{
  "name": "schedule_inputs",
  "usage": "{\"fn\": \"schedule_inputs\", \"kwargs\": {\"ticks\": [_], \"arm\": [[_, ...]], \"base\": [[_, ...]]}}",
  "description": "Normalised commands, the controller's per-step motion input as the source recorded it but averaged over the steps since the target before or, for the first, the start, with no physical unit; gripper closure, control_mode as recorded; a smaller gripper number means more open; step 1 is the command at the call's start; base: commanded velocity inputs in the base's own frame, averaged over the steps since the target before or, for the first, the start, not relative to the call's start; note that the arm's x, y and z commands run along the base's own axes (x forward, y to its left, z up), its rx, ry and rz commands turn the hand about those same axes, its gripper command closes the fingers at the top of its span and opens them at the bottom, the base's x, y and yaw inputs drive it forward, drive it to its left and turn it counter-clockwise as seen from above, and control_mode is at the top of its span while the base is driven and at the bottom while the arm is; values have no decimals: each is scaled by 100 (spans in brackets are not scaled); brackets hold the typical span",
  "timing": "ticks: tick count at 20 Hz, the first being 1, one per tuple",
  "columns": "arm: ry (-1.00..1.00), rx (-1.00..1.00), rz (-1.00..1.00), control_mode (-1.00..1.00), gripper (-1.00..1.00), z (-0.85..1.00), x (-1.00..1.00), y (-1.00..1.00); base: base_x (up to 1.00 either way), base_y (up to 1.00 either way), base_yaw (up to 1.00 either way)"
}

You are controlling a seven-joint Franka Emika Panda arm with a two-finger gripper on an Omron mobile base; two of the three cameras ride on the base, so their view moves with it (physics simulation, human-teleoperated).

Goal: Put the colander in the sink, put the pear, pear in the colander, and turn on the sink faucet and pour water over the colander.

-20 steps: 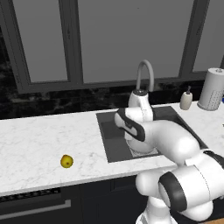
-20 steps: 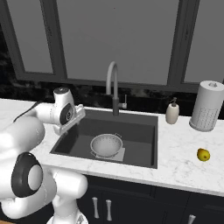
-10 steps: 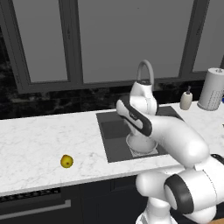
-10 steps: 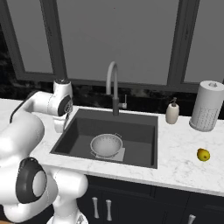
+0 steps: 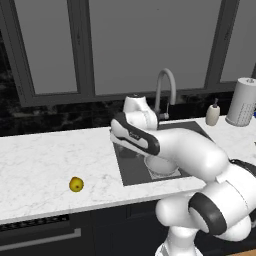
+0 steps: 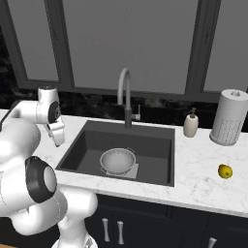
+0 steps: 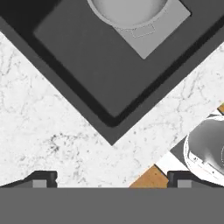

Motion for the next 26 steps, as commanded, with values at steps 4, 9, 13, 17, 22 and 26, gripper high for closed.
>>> {"fn": "schedule_inputs", "kwargs": {"ticks": [4, 9, 13, 17, 22, 26], "arm": [[-30, 0, 63, -100, -100, -12, -24, 31], [-19, 0, 60, -100, -100, -14, -40, 47], [-5, 0, 49, -100, -100, -12, -44, 68], [0, 0, 28, -100, -100, -11, -5, 70], [-3, 0, 5, -100, -100, -21, 0, 72], [0, -1, 0, -100, -100, -26, 14, 68]], "base": [[0, 0, 0], [0, 0, 0], [0, 0, 0], [0, 0, 0], [0, 0, 0], [0, 0, 0]]}}
